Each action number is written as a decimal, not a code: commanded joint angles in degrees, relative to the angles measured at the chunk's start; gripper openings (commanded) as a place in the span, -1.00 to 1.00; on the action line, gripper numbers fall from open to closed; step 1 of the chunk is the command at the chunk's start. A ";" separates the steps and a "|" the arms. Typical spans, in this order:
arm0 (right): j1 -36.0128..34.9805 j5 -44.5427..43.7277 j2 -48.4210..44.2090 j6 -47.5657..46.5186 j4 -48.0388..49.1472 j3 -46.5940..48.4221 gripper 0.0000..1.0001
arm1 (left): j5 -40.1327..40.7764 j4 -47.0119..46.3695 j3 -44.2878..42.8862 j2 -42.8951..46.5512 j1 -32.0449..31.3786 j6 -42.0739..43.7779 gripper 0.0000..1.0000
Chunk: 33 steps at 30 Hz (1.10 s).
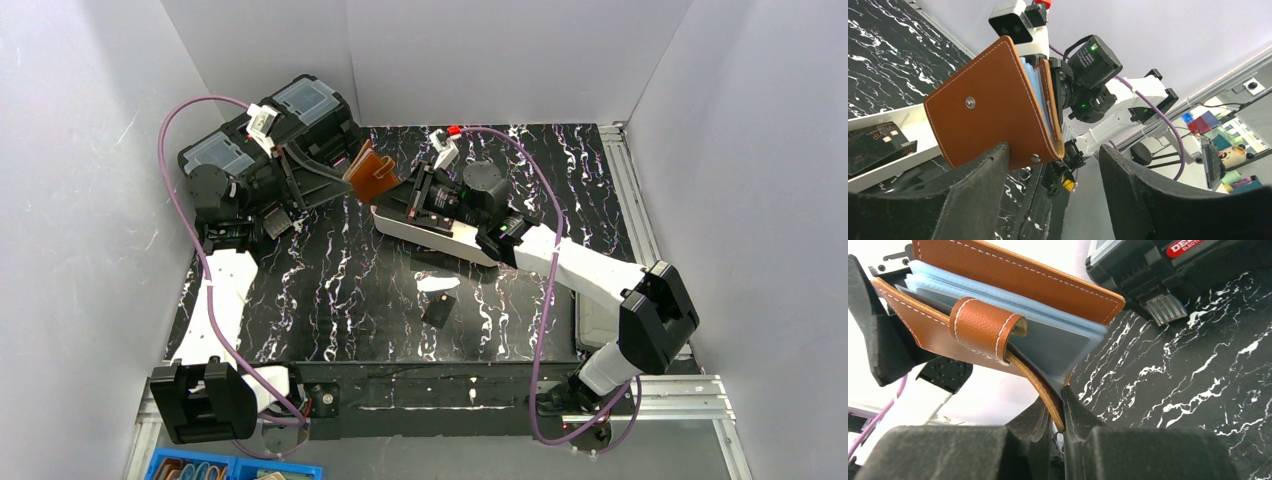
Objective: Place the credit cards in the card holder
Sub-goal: Close the card holder at the center of the board.
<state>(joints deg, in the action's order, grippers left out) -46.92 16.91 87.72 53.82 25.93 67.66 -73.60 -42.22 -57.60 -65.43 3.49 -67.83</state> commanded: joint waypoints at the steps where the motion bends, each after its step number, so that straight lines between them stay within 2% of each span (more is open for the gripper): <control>1: 0.33 0.46 -1.15 2.60 7.96 1.50 -0.67 | -3.12 -3.33 0.33 2.55 -1.26 2.25 0.24; 6: 0.10 2.28 -0.01 3.04 8.68 2.85 -0.67 | -2.29 -1.41 1.07 3.98 -2.66 8.18 0.09; 10: -1.04 3.79 1.22 2.52 8.51 4.02 -0.67 | 0.37 9.60 -0.94 4.65 -2.61 18.41 -0.37; 13: -1.94 4.56 1.74 1.31 7.16 5.37 -0.66 | 2.06 14.60 -1.61 4.68 -2.62 24.16 -0.43; 15: -2.48 4.44 1.39 -0.10 6.13 5.72 -0.65 | 2.32 20.41 -2.87 4.57 -2.69 28.72 -0.41; 17: -2.82 3.99 1.00 -0.97 5.47 5.65 -0.65 | 1.68 26.71 -3.89 4.63 -2.61 33.25 -0.21; 19: -2.85 3.97 0.87 -1.14 5.51 5.59 -0.65 | 0.75 32.94 -4.79 4.68 -2.69 37.66 -0.13; 26: -3.52 4.23 0.96 -2.78 4.50 6.86 -0.64 | 1.10 33.73 -3.85 4.96 -4.60 38.24 0.06; 29: -4.01 4.51 1.13 -3.46 3.95 7.22 -0.62 | 2.55 34.55 -4.30 4.84 -4.61 39.23 -0.11; 33: -4.39 5.81 1.16 -4.99 2.77 7.40 -0.46 | 4.65 34.44 -4.68 5.15 -4.63 40.12 -0.64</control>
<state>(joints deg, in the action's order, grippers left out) -50.54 22.02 89.86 51.20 25.74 71.16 -67.57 -9.37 -60.95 -61.41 0.12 -29.06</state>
